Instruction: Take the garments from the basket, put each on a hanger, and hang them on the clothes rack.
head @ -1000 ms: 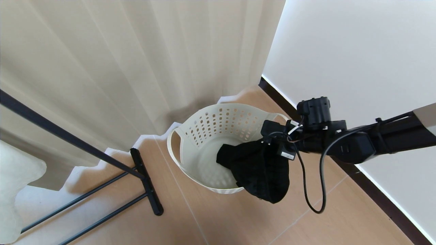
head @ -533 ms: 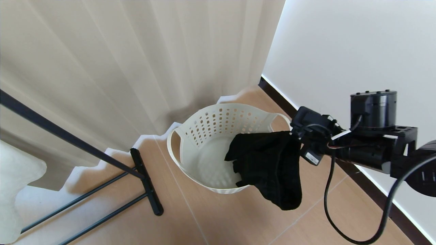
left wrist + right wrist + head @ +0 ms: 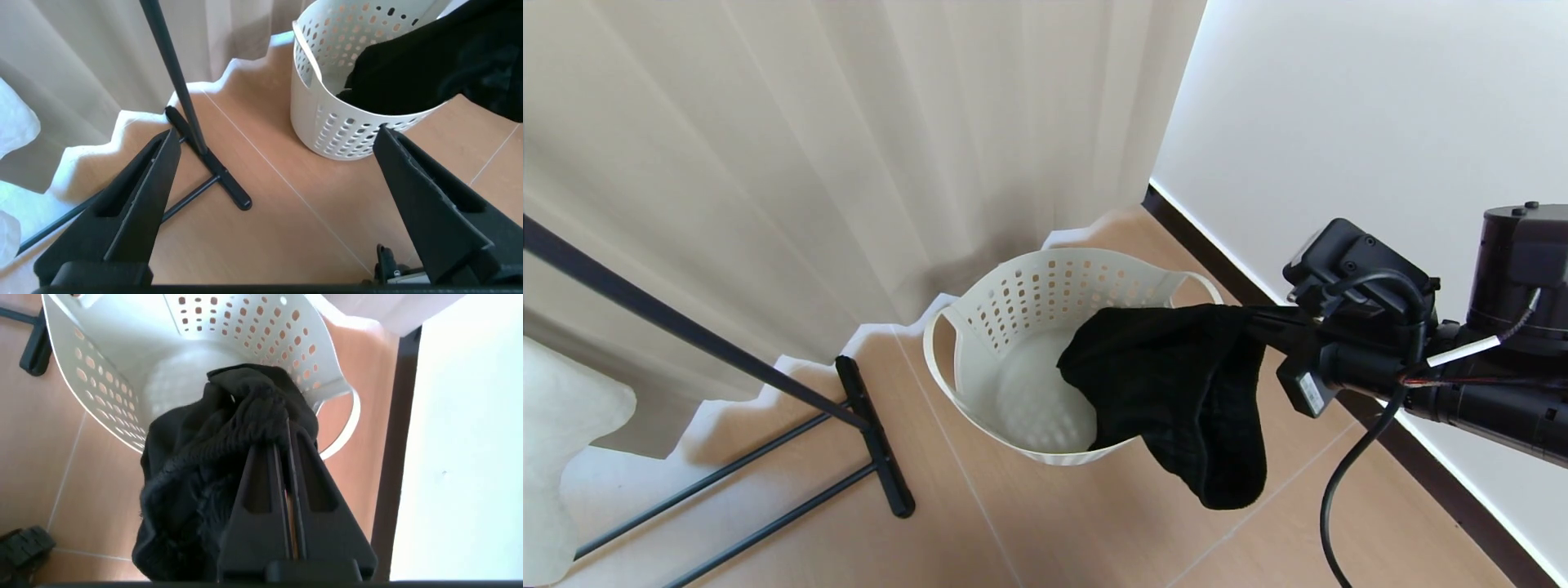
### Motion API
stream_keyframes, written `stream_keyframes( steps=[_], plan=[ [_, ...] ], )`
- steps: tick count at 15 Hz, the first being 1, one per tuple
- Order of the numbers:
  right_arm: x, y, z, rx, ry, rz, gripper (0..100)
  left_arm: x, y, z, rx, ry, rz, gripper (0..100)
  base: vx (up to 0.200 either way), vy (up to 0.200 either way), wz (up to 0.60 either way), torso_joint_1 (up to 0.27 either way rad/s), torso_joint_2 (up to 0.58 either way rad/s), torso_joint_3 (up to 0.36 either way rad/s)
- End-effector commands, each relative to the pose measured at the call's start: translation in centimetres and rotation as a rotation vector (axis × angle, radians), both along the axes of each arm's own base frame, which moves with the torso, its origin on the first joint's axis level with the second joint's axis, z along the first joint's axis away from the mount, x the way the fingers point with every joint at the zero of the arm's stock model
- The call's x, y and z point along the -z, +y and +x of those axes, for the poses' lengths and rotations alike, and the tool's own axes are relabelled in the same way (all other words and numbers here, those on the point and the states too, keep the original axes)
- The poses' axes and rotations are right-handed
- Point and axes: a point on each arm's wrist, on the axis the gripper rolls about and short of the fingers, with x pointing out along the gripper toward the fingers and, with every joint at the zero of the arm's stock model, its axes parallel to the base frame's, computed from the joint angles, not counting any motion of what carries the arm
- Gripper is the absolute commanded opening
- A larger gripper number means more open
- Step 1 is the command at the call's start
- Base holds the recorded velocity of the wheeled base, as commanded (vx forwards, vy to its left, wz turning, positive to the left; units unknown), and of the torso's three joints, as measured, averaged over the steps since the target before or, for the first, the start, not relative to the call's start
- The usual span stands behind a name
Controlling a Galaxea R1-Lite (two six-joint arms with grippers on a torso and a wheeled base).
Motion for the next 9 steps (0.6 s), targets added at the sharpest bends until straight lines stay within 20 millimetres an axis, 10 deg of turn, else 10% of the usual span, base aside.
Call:
stream_keyframes(
  steps=[1, 9],
  plan=[
    [0.34, 0.03, 0.07, 0.001, 0.008, -0.004, 0, 0.0, 0.0, 0.01, 0.001, 0.002, 0.0, 100, 0.0, 0.0, 0.0, 0.0, 0.0, 0.0],
    [0.4, -0.43, 0.29, 0.021, 0.011, -0.006, 0, 0.02, 0.01, 0.01, 0.004, 0.003, -0.001, 100, 0.0, 0.0, 0.0, 0.001, 0.0, 0.013]
  ],
)
